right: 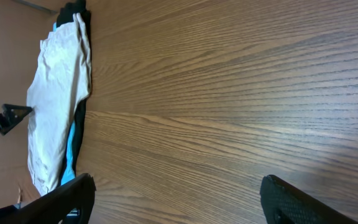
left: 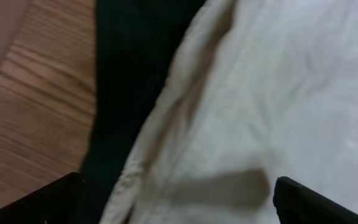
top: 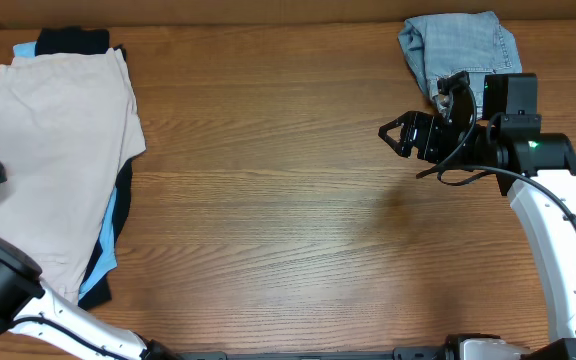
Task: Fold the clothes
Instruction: 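Reach the left gripper to the beige shorts on the clothes pile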
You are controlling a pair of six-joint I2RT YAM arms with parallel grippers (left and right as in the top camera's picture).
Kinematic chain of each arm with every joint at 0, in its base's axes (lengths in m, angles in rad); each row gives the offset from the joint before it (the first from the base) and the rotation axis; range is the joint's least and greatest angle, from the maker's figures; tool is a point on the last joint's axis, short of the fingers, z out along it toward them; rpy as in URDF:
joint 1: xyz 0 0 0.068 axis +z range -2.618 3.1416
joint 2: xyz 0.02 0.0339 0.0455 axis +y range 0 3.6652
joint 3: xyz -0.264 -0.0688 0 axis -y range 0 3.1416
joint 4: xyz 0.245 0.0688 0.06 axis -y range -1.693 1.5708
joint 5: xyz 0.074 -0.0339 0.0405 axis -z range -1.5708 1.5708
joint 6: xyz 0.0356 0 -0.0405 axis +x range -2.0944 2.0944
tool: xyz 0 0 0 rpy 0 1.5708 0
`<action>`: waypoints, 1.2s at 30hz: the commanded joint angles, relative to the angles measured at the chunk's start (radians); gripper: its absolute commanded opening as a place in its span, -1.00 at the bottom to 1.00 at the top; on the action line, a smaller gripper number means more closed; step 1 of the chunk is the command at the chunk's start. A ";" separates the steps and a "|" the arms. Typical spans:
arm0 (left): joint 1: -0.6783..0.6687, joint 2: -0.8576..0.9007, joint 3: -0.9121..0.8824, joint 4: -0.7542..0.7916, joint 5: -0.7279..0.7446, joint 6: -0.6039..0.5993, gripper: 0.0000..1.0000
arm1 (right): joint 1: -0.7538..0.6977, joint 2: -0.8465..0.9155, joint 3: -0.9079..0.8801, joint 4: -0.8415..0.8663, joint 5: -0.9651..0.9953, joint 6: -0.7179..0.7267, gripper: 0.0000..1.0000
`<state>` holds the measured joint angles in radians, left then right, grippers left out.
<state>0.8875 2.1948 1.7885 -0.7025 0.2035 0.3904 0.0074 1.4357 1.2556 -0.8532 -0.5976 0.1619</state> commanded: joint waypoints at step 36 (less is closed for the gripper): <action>-0.109 0.019 0.100 -0.056 0.681 -0.402 -0.92 | 0.000 -0.004 0.038 0.032 0.001 0.024 0.55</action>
<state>0.8677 2.2810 1.8492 -0.7506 0.5968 0.1261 0.0074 1.4357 1.2572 -0.8146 -0.5953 0.1715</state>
